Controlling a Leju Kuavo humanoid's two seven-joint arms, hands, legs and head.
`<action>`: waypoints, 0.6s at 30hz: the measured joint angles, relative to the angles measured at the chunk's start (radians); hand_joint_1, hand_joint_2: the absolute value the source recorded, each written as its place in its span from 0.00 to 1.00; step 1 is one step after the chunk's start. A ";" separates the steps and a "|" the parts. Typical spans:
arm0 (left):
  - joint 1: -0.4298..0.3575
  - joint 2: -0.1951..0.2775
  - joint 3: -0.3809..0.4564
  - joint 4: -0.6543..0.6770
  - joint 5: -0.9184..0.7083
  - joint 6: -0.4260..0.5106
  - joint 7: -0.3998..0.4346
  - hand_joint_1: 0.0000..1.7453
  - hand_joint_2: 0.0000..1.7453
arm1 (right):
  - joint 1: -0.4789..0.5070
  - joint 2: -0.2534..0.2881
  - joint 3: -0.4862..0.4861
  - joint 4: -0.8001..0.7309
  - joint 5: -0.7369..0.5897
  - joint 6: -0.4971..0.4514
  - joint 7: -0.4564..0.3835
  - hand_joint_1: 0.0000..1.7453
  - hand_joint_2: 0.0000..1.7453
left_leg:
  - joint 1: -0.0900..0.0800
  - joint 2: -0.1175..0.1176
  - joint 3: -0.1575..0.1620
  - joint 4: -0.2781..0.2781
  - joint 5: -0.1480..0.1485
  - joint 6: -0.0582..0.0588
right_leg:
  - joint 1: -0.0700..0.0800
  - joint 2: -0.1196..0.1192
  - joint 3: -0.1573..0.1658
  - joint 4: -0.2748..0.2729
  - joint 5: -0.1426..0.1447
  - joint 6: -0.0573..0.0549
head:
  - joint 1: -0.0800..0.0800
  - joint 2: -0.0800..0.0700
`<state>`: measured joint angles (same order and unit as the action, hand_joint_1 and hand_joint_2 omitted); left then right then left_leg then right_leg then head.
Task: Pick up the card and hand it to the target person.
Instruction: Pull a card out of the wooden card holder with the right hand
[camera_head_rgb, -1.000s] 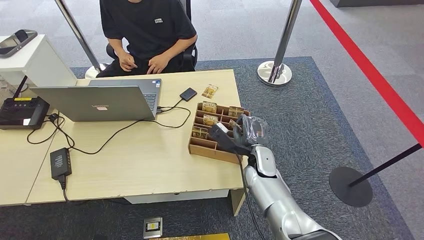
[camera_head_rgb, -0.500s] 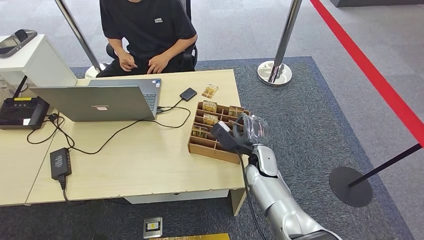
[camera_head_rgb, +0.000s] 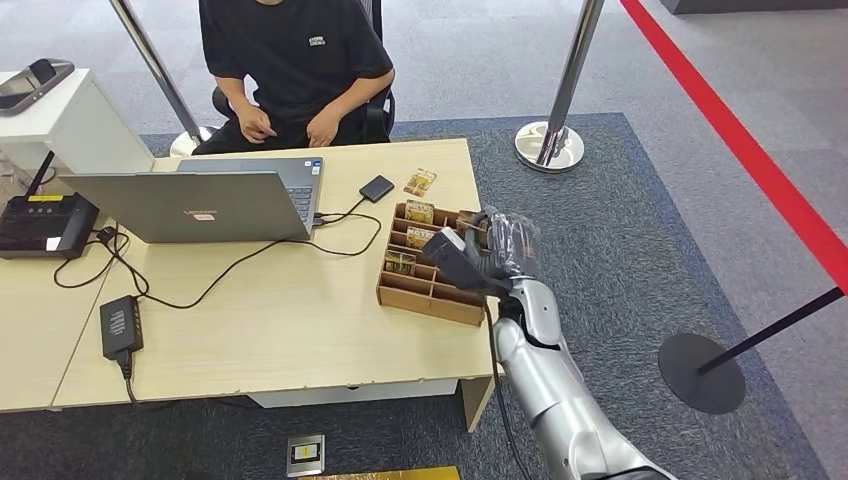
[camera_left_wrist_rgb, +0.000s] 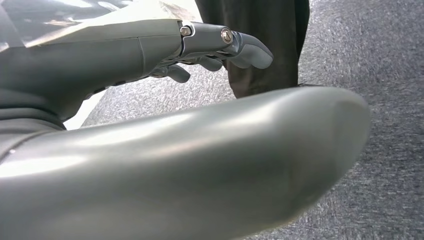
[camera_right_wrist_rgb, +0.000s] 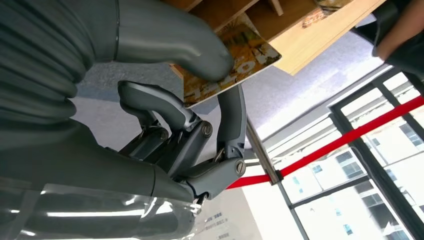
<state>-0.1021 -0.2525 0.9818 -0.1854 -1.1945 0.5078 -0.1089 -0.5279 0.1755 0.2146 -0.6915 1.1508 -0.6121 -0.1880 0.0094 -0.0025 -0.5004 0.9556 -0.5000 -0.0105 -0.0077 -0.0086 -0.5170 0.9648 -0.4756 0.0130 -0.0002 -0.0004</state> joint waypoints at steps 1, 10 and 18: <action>0.000 0.000 0.000 0.000 0.001 0.001 0.000 0.00 0.00 | 0.005 0.001 0.001 -0.021 -0.008 0.011 -0.003 0.89 1.00 | 0.000 0.000 0.000 0.000 0.000 0.000 | 0.000 0.000 0.000 0.000 0.000 0.000 | 0.000 0.000; 0.004 0.000 0.001 0.000 0.004 0.006 -0.002 0.00 0.00 | 0.052 0.004 0.016 -0.213 -0.135 0.132 -0.040 0.88 1.00 | 0.000 0.000 0.000 0.000 0.000 0.000 | 0.000 0.000 0.000 0.000 0.000 0.000 | 0.000 0.000; 0.004 0.000 0.002 0.000 -0.004 0.006 -0.001 0.00 0.00 | 0.068 0.004 0.037 -0.320 -0.214 0.194 -0.070 0.92 1.00 | 0.000 0.000 0.000 0.000 0.000 0.000 | 0.000 0.000 0.000 0.000 0.000 0.000 | 0.000 0.000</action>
<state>-0.0981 -0.2522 0.9838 -0.1854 -1.1990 0.5138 -0.1102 -0.4600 0.1795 0.2511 -1.0115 0.9370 -0.4185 -0.2577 0.0094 -0.0025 -0.5007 0.9555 -0.5001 -0.0105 -0.0077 -0.0086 -0.5173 0.9648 -0.4757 0.0130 -0.0002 -0.0004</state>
